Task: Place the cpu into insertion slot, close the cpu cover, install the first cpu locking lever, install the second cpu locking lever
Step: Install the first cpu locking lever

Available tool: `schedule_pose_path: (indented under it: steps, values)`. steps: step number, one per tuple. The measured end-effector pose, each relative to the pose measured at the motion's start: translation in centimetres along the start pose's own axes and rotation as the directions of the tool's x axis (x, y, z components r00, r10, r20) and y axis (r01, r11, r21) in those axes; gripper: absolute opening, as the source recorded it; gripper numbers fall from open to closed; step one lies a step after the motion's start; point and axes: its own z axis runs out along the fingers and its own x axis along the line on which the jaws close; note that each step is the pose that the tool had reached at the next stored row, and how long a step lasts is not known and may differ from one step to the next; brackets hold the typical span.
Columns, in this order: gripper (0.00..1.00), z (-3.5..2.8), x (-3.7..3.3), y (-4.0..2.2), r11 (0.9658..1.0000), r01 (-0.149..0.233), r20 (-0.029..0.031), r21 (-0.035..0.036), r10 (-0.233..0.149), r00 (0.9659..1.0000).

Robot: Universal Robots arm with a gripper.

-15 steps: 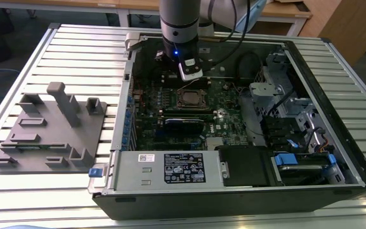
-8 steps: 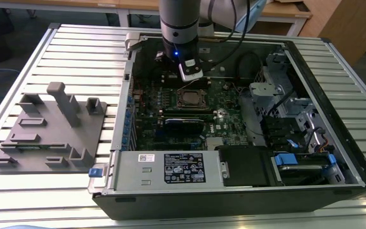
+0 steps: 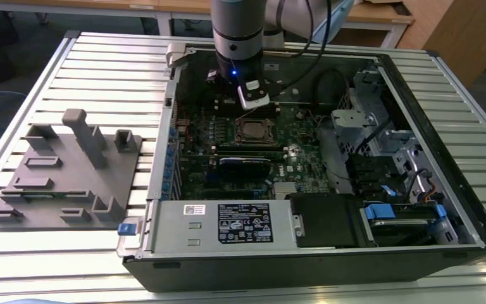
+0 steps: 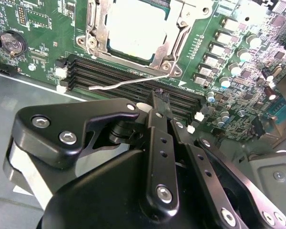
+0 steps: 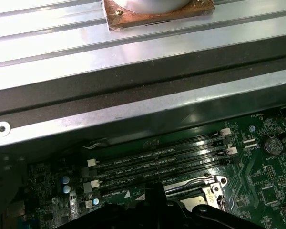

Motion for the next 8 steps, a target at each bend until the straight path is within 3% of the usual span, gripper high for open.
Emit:
schedule_pose_path:
  steps: [8]
  values:
    - [0.1, 0.08, -0.3, 0.06, 1.0, 0.0, 0.0, -0.0001, 0.0, 1.0]
